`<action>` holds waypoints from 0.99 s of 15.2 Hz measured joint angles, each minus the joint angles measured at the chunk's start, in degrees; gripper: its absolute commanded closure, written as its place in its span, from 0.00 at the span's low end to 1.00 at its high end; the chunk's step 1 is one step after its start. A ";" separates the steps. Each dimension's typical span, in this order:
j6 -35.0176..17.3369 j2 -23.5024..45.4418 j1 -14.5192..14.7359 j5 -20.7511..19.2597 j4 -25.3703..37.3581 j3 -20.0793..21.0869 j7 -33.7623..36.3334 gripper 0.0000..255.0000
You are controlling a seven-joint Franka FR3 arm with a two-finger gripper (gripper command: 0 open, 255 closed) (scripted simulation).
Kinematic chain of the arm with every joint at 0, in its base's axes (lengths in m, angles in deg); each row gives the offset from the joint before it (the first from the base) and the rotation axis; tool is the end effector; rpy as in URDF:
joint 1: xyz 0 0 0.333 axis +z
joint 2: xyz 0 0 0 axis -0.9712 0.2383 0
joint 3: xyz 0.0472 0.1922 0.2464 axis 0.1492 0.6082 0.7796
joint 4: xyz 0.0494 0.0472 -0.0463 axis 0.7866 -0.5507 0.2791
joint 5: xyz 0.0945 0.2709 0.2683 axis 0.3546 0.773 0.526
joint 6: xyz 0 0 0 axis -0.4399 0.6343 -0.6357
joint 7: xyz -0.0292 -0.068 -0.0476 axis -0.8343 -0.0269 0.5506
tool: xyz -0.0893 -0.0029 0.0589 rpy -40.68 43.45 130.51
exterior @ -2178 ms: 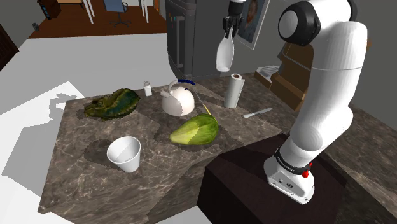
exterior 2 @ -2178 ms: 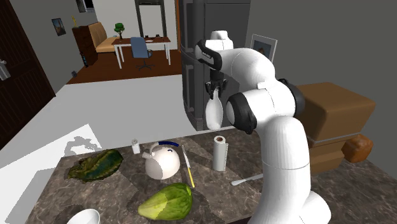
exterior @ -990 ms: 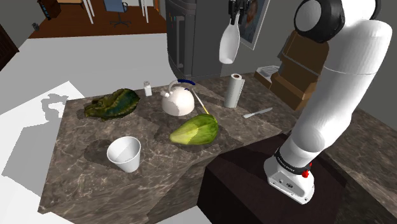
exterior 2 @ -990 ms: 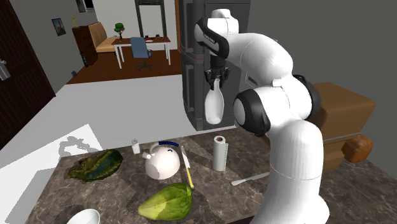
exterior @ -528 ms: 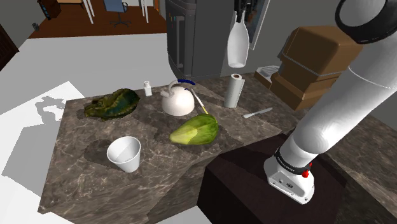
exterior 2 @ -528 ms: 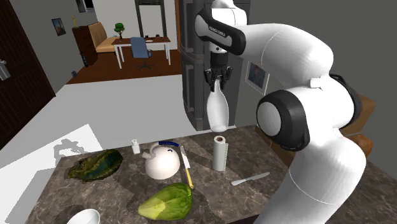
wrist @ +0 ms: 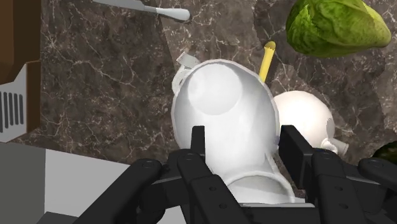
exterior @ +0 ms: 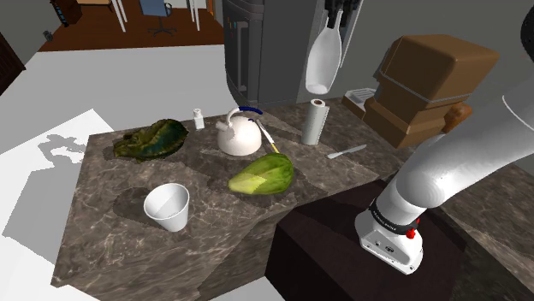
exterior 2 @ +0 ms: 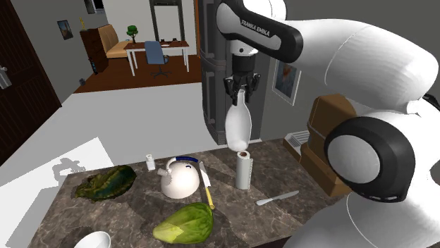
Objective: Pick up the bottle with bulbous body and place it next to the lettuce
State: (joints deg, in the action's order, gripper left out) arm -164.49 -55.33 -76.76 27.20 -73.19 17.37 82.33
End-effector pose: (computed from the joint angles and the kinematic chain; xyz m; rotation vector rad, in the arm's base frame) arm 0.4237 -0.0909 0.7104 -3.1200 0.2150 0.0490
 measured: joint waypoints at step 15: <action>3.62 -15.52 1.75 1.52 -12.02 6.59 8.69 1.00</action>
State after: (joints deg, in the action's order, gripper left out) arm -160.87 -70.85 -75.02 28.73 -85.21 23.96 91.02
